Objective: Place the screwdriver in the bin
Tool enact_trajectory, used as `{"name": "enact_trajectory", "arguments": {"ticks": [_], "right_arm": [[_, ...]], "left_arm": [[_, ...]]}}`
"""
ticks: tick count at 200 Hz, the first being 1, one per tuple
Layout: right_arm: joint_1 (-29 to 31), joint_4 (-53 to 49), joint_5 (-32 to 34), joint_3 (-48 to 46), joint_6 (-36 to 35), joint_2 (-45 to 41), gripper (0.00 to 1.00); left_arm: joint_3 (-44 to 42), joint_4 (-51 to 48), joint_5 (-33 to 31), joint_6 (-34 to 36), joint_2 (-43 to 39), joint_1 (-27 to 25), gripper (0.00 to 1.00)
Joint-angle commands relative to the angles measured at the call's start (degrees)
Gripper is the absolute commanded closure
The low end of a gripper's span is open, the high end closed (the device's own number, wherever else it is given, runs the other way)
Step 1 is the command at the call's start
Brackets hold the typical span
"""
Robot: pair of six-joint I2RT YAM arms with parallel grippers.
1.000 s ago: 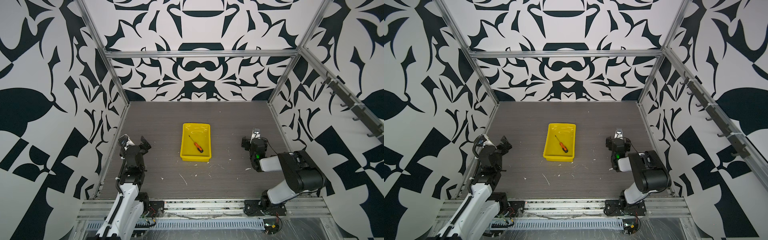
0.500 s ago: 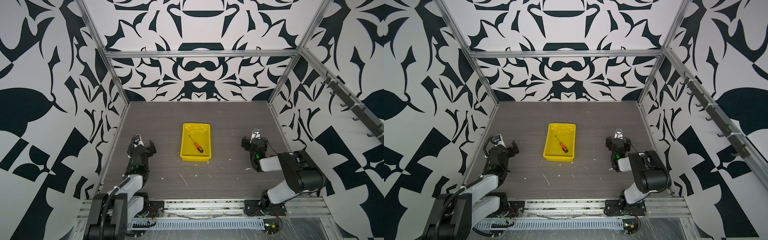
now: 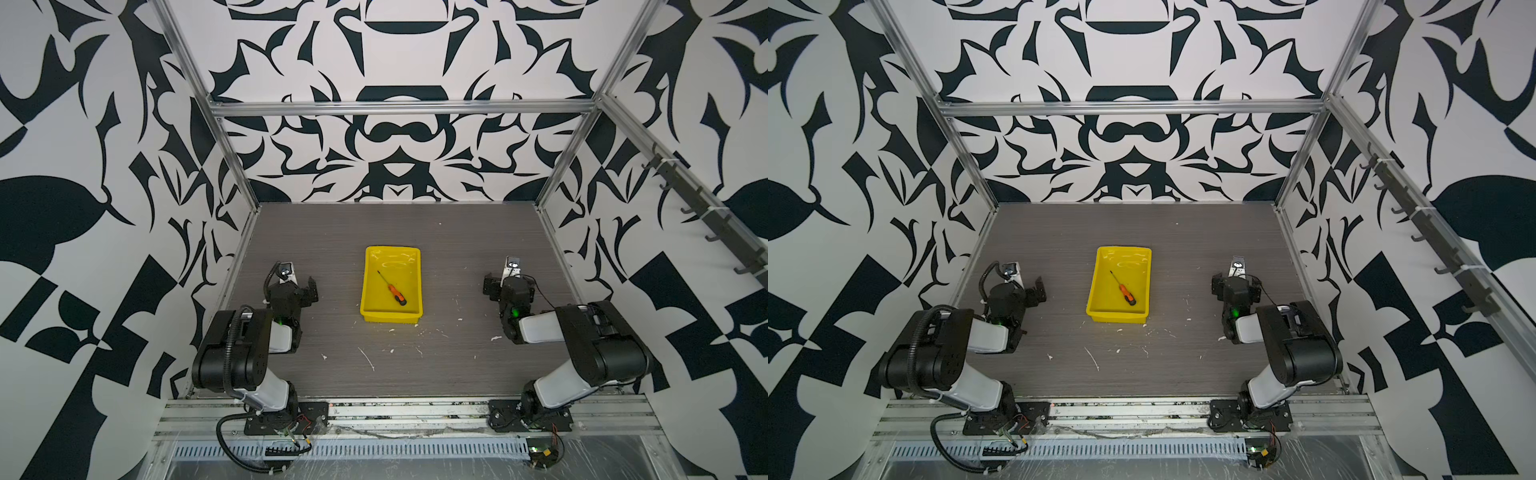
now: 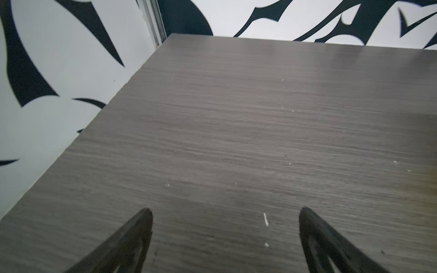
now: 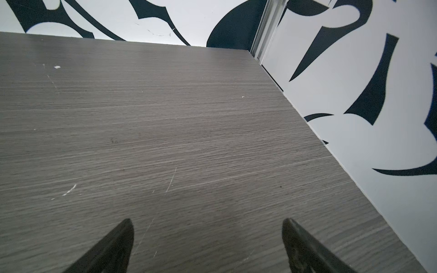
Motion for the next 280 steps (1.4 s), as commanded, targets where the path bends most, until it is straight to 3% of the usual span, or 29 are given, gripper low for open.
{"name": "enact_trajectory", "arguments": {"ticks": [1,12,280], "right_arm": [[0.21,2.26,-0.09,0.46,-0.27,-0.67,0.0],[0.24,2.18,-0.08,0.51,-0.27,-0.65,0.0],[0.18,2.76,-0.92,0.39,-0.51,-0.5,0.0]], "left_arm": [[3.92,-1.73,2.39,0.36,0.0,1.1,0.01],[5.36,-6.54,3.01,-0.73,-1.05,1.74,0.01],[5.11,-4.96,3.59,-0.9,-0.51,2.21,0.01]]}}
